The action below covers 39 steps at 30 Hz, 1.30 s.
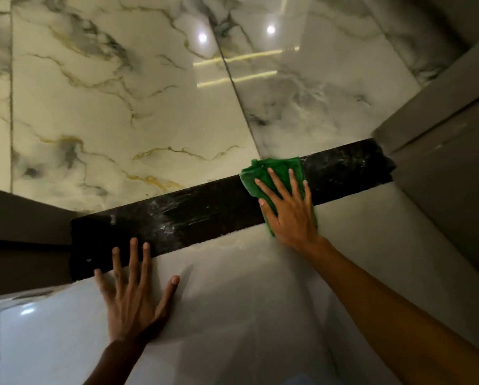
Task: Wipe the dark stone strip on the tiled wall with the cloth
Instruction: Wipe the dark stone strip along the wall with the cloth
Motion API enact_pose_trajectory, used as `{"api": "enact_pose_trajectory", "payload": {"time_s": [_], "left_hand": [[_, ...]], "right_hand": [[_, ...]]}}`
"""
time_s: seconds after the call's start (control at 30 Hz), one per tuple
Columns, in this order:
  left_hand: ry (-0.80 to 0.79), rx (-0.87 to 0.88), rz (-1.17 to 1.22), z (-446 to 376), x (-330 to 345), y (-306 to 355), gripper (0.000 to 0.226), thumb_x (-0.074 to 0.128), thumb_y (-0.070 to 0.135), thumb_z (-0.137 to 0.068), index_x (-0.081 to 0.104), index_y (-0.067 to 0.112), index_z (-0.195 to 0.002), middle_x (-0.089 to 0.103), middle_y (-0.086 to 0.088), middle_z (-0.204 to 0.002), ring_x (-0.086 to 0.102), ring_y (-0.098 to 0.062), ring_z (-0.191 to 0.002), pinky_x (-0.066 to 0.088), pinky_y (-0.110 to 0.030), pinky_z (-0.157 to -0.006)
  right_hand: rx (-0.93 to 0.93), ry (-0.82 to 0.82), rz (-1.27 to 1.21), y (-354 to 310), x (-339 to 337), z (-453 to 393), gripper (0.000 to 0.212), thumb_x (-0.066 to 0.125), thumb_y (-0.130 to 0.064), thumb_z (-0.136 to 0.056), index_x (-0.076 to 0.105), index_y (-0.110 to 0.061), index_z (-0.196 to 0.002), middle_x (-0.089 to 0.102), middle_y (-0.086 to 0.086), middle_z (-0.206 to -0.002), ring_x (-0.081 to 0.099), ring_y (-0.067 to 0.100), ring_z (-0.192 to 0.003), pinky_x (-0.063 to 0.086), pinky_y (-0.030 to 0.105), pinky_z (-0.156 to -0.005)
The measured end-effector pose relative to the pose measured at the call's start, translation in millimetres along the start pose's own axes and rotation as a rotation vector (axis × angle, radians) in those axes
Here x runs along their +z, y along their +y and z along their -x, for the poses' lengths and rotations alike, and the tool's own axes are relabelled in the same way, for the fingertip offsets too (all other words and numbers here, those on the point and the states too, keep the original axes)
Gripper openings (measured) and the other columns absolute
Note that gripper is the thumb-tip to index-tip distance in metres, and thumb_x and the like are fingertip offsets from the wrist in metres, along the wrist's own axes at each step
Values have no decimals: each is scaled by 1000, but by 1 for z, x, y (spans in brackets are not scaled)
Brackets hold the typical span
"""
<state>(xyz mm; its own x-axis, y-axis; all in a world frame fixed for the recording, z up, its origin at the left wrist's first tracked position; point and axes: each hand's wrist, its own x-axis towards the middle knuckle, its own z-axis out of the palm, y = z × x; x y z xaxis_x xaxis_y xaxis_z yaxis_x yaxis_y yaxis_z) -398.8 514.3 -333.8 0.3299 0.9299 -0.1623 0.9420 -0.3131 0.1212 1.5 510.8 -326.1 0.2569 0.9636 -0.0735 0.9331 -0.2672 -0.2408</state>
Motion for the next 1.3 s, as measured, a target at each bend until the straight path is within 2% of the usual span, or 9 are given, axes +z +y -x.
{"api": "enact_pose_trajectory", "payload": {"time_s": [0.17,0.43,0.53,0.6,0.67,0.83,1.0,1.1,1.3], "left_hand": [[-22,-9,7,-4,0,-1,112,11,92,-94,14,17,-178,-2,-4,-189,-4,-35,-175,0,-72,-136],[4,55,-36,-7,-7,1,118,13,95,-92,33,12,-174,21,-10,-186,15,-40,-172,11,-76,-133],[40,116,-55,-6,-6,-8,116,15,94,-93,40,11,-171,23,-8,-185,0,-28,-175,11,-73,-134],[61,180,-69,-4,-4,-21,113,17,93,-95,41,12,-170,7,1,-189,-11,-19,-175,5,-64,-136],[56,227,-87,-3,-1,-34,110,20,90,-97,38,12,-172,0,6,-189,-7,-19,-176,6,-62,-137],[10,236,-94,3,0,-44,101,24,83,-101,20,17,-178,8,-3,-190,5,-28,-176,12,-63,-137],[27,197,-18,8,-5,-45,96,27,79,-104,16,19,-179,5,-4,-190,5,-28,-176,8,-57,-140],[45,152,33,10,-5,-44,96,27,78,-104,14,19,-179,3,-4,-190,6,-30,-176,10,-57,-140],[81,75,112,13,-4,-44,98,29,80,-103,13,19,-179,1,-6,-190,3,-32,-176,11,-60,-140]], "right_hand": [[102,30,1,36,-16,-5,59,24,-61,-113,24,-49,-171,11,-12,-186,7,35,-173,9,68,-137],[437,84,-13,112,-48,-15,57,30,-56,-115,22,-50,-172,11,-9,-186,5,36,-173,5,67,-137],[508,95,-13,120,-56,-20,57,31,-55,-116,22,-49,-172,12,-9,-186,6,35,-173,5,63,-138],[495,87,-13,132,-63,-21,58,30,-54,-116,23,-45,-173,13,-5,-186,9,35,-173,8,60,-139],[449,70,-10,146,-69,-22,62,26,-54,-115,22,-38,-175,14,1,-186,12,34,-173,12,59,-139],[458,91,-6,149,-66,-25,70,19,-51,-112,21,-25,-176,19,10,-185,21,36,-171,18,55,-138],[479,163,-12,140,-58,-24,71,22,-48,-110,30,-18,-174,26,15,-182,29,43,-166,22,56,-136],[485,154,-6,134,-56,-25,73,19,-50,-109,27,-18,-175,23,14,-183,26,42,-168,19,56,-136],[378,141,3,98,-40,-19,71,19,-52,-112,23,-21,-176,22,12,-183,24,42,-168,19,59,-136]]}}
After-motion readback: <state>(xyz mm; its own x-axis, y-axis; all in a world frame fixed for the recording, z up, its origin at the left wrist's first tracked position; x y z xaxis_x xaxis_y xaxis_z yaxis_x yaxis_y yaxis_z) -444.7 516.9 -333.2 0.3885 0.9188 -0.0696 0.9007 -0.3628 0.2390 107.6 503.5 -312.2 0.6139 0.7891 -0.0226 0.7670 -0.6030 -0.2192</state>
